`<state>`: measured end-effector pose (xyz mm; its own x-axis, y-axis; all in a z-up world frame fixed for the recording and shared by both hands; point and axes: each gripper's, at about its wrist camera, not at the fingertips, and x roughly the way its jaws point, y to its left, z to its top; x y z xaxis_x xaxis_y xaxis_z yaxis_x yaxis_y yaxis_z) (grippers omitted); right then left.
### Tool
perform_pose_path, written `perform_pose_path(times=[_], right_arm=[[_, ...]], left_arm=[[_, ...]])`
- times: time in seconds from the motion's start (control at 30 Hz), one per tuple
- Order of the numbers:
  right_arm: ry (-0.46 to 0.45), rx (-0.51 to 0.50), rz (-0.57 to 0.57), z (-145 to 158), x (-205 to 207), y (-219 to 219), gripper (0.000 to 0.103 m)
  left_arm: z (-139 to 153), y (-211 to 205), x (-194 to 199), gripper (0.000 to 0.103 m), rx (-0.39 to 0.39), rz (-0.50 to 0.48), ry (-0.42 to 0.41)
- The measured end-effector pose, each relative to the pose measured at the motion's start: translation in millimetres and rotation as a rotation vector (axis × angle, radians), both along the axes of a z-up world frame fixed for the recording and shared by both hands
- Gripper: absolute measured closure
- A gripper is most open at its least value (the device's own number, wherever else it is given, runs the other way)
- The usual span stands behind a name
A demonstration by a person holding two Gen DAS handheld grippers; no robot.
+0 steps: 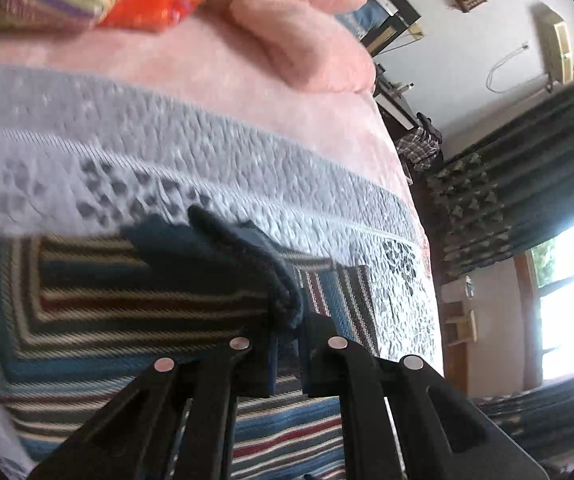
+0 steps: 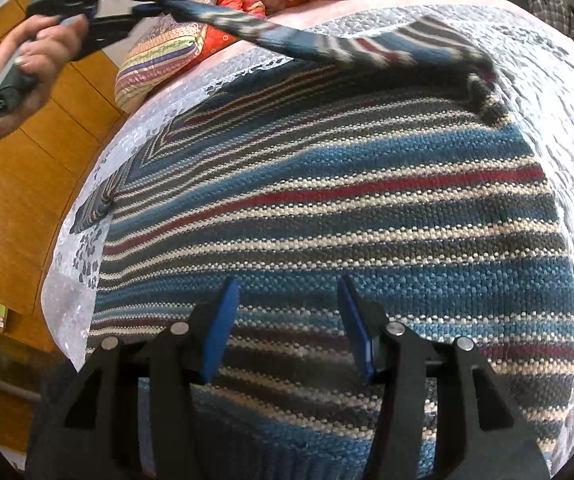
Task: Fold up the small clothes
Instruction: 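Grasp the other sleeve with the left tool, fold it over the body, release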
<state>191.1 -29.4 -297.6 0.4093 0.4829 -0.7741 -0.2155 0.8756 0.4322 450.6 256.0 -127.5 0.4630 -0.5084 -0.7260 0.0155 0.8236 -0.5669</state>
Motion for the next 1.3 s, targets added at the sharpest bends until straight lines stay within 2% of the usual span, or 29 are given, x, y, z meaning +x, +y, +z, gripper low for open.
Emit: perform_pose_path(times=[0.1, 0.23, 0.33, 0.47, 0.63, 0.73, 0.83, 0.87, 0.93, 0.97, 1.0, 1.07, 1.17, 1.2, 1.3], right_arm=[[0.006, 0.001, 0.001, -2, 0, 0, 0.052], [0.013, 0.004, 0.002, -3, 0, 3, 0.052], [0.016, 0.004, 0.005, -3, 0, 6, 0.052], [0.021, 0.002, 0.009, -4, 0, 7, 0.052], [0.027, -0.005, 0.006, -4, 2, 8, 0.052], [0.029, -0.010, 0.009, -2, 3, 9, 0.052], [0.027, -0.002, 0.005, 1, 2, 8, 0.052], [0.027, 0.001, 0.005, 2, 2, 7, 0.052], [0.031, 0.007, 0.008, 1, 1, 8, 0.050], [0.034, 0.007, 0.011, 0, 1, 10, 0.050], [0.040, 0.006, 0.017, -1, 1, 12, 0.050], [0.040, 0.005, 0.022, 1, 0, 15, 0.050], [0.025, 0.007, 0.018, 10, -1, 14, 0.050], [0.022, 0.007, 0.014, 13, -1, 12, 0.050], [0.017, 0.003, 0.011, 18, -1, 7, 0.049]], left_arm=[[9, 18, -10, 0.095, 0.029, -0.007, -0.022], [-2, 40, -20, 0.095, 0.066, 0.003, -0.015], [-26, 66, -29, 0.095, 0.079, 0.034, 0.016], [-77, 99, -38, 0.095, 0.097, 0.081, 0.086], [-138, 119, -45, 0.095, 0.142, 0.118, 0.184], [-162, 126, -48, 0.087, 0.153, 0.150, 0.241], [-139, 133, -62, 0.069, 0.278, 0.271, 0.175], [-124, 136, -72, 0.060, 0.246, 0.302, 0.110], [-110, 135, -81, 0.058, 0.137, 0.317, 0.056], [-109, 127, -79, 0.058, 0.067, 0.278, 0.040], [-111, 121, -74, 0.058, 0.039, 0.248, 0.039], [-128, 110, -61, 0.058, 0.033, 0.211, 0.080], [-164, 107, -48, 0.060, 0.123, 0.223, 0.193], [-172, 109, -48, 0.062, 0.122, 0.227, 0.211], [-170, 126, -62, 0.065, 0.079, 0.235, 0.193]])
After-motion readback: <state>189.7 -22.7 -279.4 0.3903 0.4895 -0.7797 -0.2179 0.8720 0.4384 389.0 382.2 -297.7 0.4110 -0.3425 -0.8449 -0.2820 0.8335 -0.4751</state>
